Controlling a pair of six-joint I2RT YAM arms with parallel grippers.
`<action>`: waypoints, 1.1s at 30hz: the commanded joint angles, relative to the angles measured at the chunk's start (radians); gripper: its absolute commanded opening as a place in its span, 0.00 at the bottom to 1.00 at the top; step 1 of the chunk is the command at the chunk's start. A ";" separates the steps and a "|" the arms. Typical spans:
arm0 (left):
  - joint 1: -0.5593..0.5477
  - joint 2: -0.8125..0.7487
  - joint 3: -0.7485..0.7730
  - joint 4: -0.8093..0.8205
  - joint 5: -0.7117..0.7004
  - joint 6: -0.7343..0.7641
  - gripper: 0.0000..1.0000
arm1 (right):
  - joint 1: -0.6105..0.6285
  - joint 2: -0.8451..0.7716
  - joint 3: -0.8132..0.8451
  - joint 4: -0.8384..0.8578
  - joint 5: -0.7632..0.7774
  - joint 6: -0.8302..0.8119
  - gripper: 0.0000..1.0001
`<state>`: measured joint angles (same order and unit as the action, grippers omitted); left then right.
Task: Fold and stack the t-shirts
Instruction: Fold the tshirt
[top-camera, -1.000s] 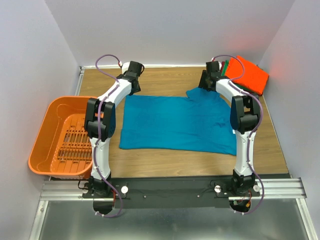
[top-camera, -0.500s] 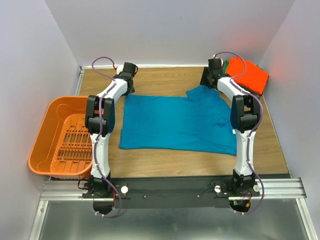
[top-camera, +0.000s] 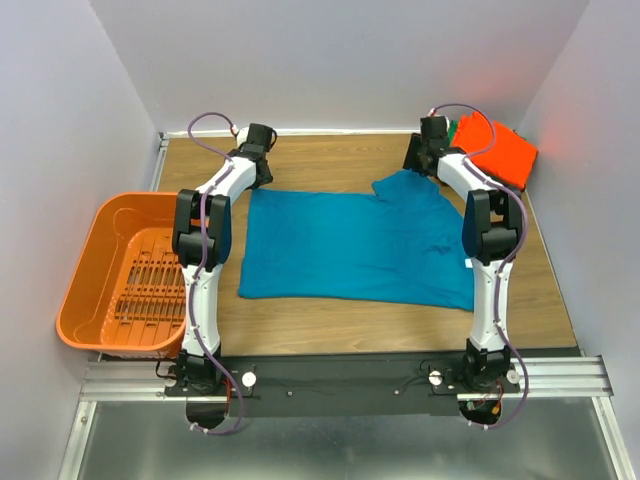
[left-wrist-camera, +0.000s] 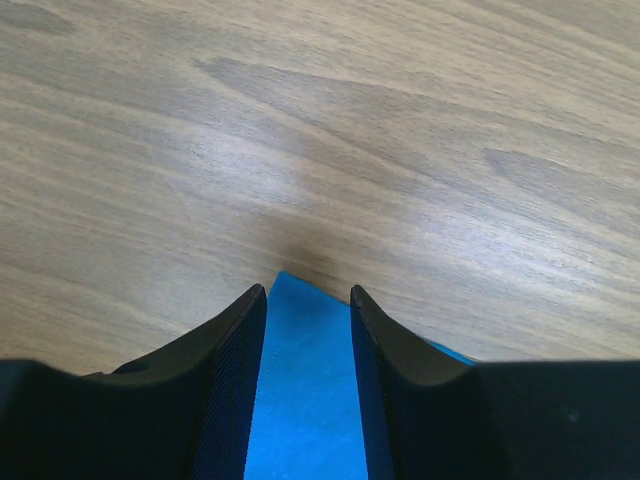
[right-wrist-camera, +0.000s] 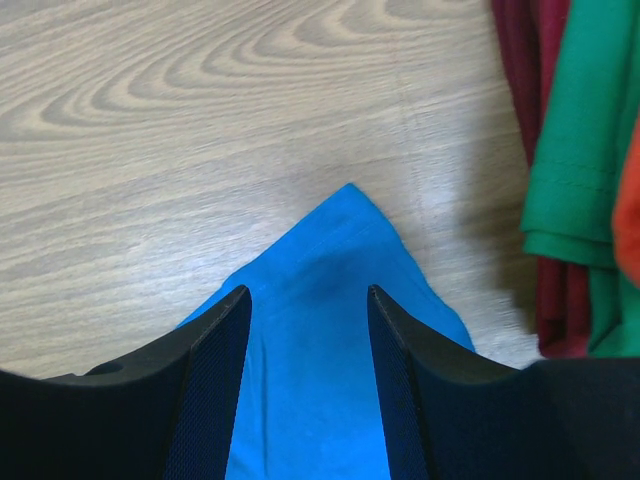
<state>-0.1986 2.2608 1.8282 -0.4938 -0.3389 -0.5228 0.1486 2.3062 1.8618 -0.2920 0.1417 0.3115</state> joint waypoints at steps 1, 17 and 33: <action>-0.001 0.043 0.020 0.003 0.018 0.007 0.45 | -0.020 0.025 0.017 -0.006 -0.016 -0.020 0.57; -0.001 0.075 0.029 -0.020 0.023 -0.008 0.13 | -0.043 0.159 0.128 -0.009 -0.070 -0.028 0.58; -0.001 0.028 0.008 0.020 0.066 0.001 0.00 | -0.043 0.124 0.066 -0.018 -0.077 0.018 0.25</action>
<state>-0.1986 2.3062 1.8439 -0.4919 -0.3172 -0.5232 0.1066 2.4451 1.9774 -0.2691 0.0727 0.3153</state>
